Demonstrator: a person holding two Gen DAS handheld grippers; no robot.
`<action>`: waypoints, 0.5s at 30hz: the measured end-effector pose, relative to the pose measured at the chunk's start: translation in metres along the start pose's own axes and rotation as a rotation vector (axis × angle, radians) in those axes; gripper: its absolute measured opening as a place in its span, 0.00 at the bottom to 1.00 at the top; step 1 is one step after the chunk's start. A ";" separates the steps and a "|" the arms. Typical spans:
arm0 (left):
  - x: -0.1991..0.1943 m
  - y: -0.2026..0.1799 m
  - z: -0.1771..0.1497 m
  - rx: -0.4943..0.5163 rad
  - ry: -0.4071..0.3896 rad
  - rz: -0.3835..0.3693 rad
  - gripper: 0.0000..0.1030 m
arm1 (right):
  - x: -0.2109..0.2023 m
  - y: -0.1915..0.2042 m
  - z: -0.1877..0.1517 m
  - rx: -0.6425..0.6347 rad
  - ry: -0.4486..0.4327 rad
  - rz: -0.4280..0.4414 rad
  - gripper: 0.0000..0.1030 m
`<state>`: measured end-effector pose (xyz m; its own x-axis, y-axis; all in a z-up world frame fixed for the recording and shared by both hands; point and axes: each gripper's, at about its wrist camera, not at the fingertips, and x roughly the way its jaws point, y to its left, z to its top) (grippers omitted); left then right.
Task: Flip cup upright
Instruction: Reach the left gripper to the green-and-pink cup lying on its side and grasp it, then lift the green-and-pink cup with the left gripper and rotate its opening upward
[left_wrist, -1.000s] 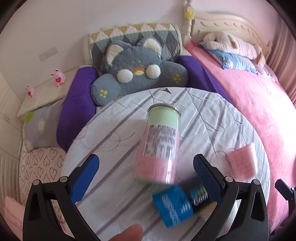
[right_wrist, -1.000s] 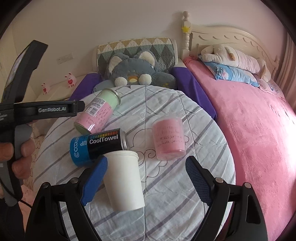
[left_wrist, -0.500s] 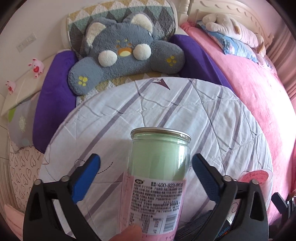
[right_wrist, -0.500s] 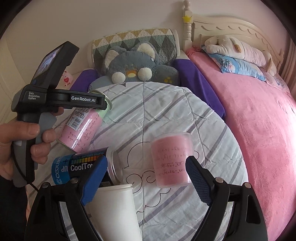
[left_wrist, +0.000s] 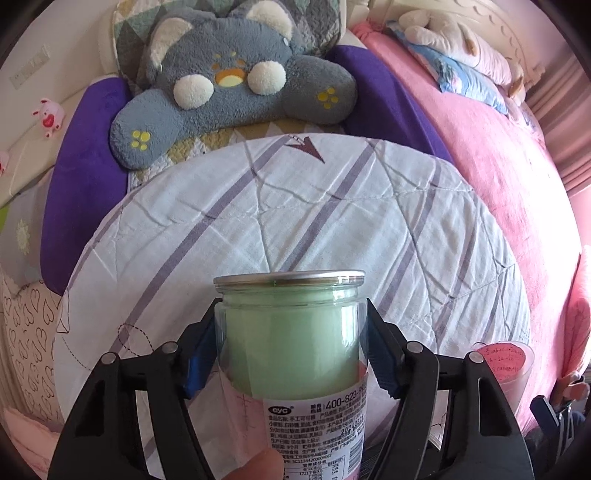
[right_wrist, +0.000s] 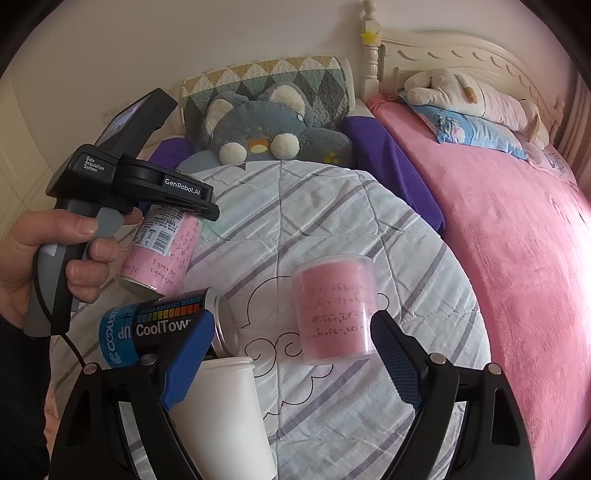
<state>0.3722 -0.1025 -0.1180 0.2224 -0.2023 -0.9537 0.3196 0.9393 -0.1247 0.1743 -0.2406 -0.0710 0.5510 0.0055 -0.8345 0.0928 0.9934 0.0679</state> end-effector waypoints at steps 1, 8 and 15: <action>-0.004 0.000 -0.001 0.001 -0.016 -0.002 0.69 | -0.001 0.000 0.000 0.000 -0.001 -0.001 0.85; -0.042 0.002 -0.011 0.009 -0.129 -0.008 0.69 | -0.011 0.001 -0.005 -0.002 -0.013 0.002 0.85; -0.068 0.009 -0.024 -0.008 -0.191 -0.006 0.68 | -0.030 0.004 -0.013 -0.009 -0.041 0.005 0.85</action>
<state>0.3381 -0.0734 -0.0606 0.3911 -0.2563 -0.8839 0.3143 0.9399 -0.1334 0.1475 -0.2351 -0.0527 0.5848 0.0060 -0.8112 0.0824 0.9944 0.0667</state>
